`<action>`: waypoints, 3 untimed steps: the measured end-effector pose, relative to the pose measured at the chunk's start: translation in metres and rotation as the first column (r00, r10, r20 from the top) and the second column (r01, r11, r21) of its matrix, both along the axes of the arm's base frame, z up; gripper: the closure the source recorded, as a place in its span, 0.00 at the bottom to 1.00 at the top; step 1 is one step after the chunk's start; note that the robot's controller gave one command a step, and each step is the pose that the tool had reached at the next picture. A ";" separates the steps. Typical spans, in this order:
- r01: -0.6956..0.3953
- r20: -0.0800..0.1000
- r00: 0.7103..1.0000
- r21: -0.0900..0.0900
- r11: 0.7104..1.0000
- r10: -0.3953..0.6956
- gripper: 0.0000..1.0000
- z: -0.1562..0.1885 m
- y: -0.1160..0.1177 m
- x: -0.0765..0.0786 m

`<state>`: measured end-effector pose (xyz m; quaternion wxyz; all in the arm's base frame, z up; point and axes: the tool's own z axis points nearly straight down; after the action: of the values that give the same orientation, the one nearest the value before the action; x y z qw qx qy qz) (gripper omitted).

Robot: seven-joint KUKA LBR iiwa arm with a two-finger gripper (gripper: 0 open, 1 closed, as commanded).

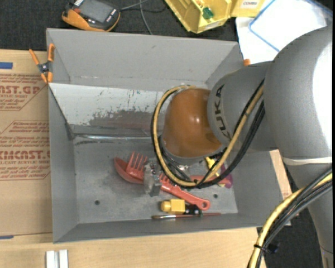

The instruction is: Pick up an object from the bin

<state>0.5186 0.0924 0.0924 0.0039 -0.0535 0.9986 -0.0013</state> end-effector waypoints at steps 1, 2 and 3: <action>-0.001 -0.006 1.000 0.000 1.000 0.001 1.00 -0.013 0.009 -0.020; -0.022 -0.002 1.000 -0.001 1.000 0.022 1.00 -0.007 0.008 -0.006; -0.016 -0.010 1.000 0.001 1.000 0.016 1.00 -0.015 0.019 -0.031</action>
Offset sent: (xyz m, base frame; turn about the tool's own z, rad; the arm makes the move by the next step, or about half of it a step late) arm -0.0048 0.0067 -0.0053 -0.0220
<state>0.4878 0.1111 0.0778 -0.0008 -0.0616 0.9981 -0.0006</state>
